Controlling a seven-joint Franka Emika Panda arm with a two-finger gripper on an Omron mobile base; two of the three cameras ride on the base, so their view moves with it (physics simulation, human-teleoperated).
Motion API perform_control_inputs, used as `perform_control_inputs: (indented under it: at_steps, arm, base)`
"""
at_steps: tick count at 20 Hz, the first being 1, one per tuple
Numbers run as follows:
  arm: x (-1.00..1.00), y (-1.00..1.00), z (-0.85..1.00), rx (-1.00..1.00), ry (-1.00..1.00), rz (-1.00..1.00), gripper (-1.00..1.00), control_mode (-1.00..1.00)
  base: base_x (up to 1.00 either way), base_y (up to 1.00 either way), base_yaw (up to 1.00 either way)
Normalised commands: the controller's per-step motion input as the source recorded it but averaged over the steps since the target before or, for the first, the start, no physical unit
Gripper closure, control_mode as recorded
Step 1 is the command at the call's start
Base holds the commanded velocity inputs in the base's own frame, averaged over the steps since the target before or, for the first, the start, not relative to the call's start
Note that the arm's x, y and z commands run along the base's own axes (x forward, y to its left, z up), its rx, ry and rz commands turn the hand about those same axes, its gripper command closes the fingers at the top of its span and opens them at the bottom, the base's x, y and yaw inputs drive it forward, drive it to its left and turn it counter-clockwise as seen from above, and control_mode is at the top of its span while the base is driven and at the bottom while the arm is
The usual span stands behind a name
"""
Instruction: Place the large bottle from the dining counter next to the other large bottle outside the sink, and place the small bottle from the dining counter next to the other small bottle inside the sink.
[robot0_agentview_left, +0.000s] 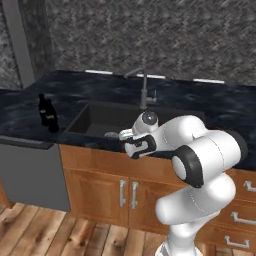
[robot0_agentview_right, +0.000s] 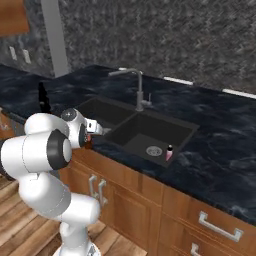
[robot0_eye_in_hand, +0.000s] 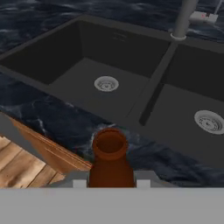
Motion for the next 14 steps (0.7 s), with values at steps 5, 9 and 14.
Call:
perform_control_inputs:
  at_steps: [5, 9, 14]
  arm:
    - [0.0, 0.0, 0.0, 0.0, 0.0, 0.0, 1.0, 1.0]
    - [0.0, 0.0, 0.0, 0.0, 0.0, 0.0, 1.0, 1.0]
    - [0.0, 0.0, 0.0, 0.0, 0.0, 0.0, 1.0, 1.0]
  base:
    - [0.24, 0.21, -0.41]
    - [0.34, 0.39, -0.36]
    - [0.42, 0.58, -0.26]
